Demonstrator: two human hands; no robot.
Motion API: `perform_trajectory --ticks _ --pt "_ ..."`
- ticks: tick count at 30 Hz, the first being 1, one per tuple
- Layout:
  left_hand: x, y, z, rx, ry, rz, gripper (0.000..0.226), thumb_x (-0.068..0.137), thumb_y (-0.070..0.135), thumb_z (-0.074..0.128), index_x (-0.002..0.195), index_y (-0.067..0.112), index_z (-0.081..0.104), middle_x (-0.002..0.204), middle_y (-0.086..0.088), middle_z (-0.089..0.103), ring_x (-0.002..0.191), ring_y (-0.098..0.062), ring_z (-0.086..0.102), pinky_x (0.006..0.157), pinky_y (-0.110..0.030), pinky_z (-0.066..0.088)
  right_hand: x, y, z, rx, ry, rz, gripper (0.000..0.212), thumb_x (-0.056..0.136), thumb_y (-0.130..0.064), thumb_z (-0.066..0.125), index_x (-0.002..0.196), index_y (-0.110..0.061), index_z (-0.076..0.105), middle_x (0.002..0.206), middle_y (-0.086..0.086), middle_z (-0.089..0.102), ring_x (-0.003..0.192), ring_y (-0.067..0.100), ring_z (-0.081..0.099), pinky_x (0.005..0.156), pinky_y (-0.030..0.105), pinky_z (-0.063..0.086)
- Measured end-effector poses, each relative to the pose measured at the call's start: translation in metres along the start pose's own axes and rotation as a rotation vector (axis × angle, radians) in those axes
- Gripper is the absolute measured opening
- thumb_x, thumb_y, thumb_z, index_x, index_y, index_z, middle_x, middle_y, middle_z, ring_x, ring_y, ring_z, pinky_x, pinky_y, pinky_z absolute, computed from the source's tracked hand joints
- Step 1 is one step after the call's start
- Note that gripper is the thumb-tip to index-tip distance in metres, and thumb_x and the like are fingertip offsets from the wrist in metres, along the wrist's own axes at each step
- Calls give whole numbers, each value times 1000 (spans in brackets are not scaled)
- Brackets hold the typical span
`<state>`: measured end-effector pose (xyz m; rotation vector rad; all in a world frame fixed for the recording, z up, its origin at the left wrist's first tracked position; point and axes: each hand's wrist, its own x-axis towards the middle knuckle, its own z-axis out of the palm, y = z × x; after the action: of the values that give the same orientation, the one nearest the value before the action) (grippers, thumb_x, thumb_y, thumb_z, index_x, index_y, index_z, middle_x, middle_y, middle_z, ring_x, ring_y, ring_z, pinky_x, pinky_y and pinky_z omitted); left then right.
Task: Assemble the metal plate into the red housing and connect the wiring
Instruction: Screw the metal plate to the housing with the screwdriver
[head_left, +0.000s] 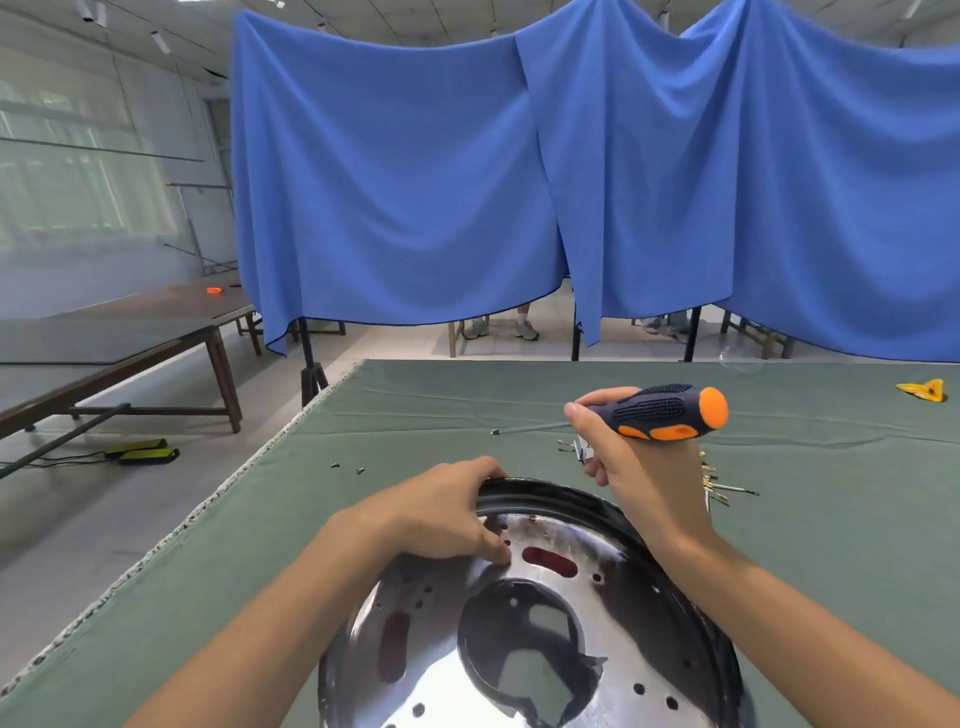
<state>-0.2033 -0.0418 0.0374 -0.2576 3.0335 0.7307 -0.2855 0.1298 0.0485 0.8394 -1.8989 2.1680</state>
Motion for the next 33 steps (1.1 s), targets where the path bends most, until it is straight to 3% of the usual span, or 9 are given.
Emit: perform_trajectory --ticks 5,21,27,30,33 --pt "-2 4 2 28 -41 29 69 56 51 82 114 34 48 103 13 60 94 -8 57 89 -35 48 -3 1 0 4 -2 0 6 82 -14 73 80 -12 68 59 -1 62 47 11 53 47 18 45" --pt "-8 5 2 -19 3 -16 60 67 40 81 117 30 50 106 10 61 98 -12 58 92 -37 47 -7 2 3 -15 -20 -5 6 82 -13 73 80 -13 67 57 -5 60 46 6 53 45 14 44" --pt "-7 3 1 -32 -3 -31 55 68 38 81 113 29 51 104 9 61 94 -11 58 86 -30 47 -8 4 3 -7 -18 19 6 81 -13 73 81 -10 67 57 -3 60 46 7 53 45 15 44" --pt "-2 0 -5 -26 -23 -125 40 75 46 73 104 22 60 97 5 64 89 -13 59 81 -29 46 -8 4 3 3 -15 25 6 81 -13 73 81 -11 68 56 -4 60 47 7 53 44 14 43" --pt "3 -7 -12 45 -132 -248 46 80 54 64 103 14 66 97 -1 67 90 -17 61 88 -34 48 -8 4 2 10 -11 27 6 81 -13 73 80 -12 68 55 -5 59 47 7 52 45 15 44"
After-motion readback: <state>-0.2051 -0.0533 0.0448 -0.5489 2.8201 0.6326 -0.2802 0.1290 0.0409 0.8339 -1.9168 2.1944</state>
